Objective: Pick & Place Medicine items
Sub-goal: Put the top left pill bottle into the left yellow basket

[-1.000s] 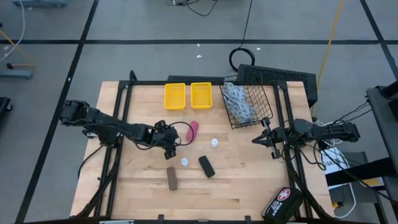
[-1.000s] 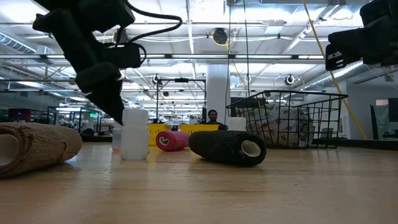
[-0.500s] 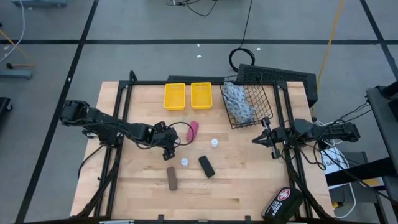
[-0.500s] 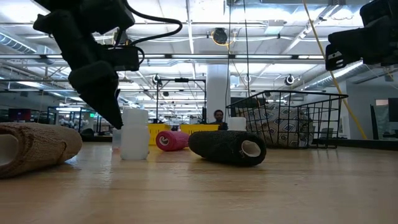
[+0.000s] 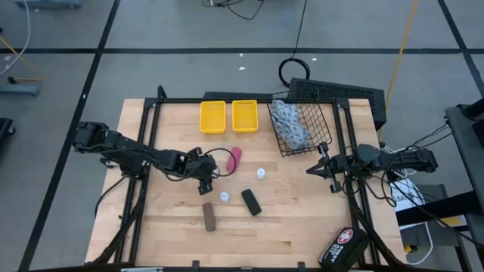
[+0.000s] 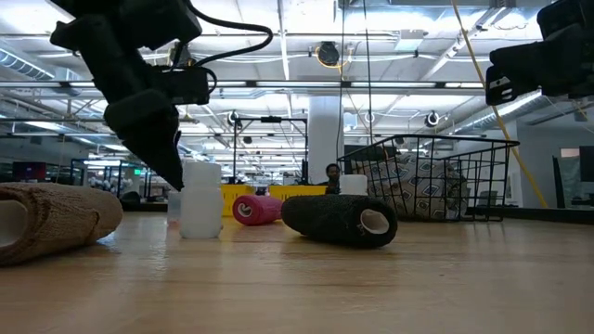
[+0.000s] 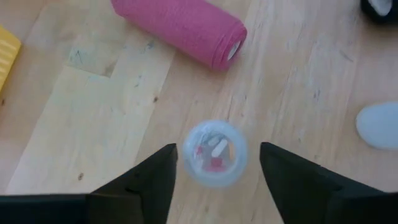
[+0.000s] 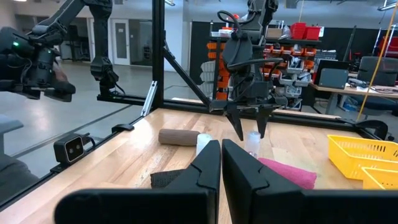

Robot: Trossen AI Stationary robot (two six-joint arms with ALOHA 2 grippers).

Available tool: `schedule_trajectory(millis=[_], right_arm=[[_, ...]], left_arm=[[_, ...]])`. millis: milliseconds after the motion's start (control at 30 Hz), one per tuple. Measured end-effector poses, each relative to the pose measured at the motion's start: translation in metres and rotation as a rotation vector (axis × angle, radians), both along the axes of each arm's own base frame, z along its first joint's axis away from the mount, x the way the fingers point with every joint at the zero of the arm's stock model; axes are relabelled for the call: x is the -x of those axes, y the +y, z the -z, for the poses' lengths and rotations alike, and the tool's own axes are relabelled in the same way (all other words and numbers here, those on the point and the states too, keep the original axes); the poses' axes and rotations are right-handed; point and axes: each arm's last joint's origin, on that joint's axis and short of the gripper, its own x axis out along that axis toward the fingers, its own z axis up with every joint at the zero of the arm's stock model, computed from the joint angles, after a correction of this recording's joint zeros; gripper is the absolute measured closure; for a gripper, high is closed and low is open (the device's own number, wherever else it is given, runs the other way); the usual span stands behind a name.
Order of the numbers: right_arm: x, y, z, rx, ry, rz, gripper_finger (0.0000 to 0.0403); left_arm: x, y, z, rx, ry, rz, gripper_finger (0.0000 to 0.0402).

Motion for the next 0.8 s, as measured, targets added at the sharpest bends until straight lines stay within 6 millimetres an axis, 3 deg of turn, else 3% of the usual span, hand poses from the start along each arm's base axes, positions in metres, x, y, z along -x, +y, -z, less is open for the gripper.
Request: schedule_trajectory(millis=[400, 800], right_arm=[[0.0, 0.0, 0.0, 0.0, 0.0, 0.0, 0.0394], [0.0, 0.0, 0.0, 0.0, 0.0, 0.0, 0.0394]], left_arm=[[-0.0011, -0.0002, -0.0007, 0.001, -0.014, 0.0, 0.0224], [-0.001, -0.0001, -0.0008, 0.002, -0.014, -0.004, 0.0221]])
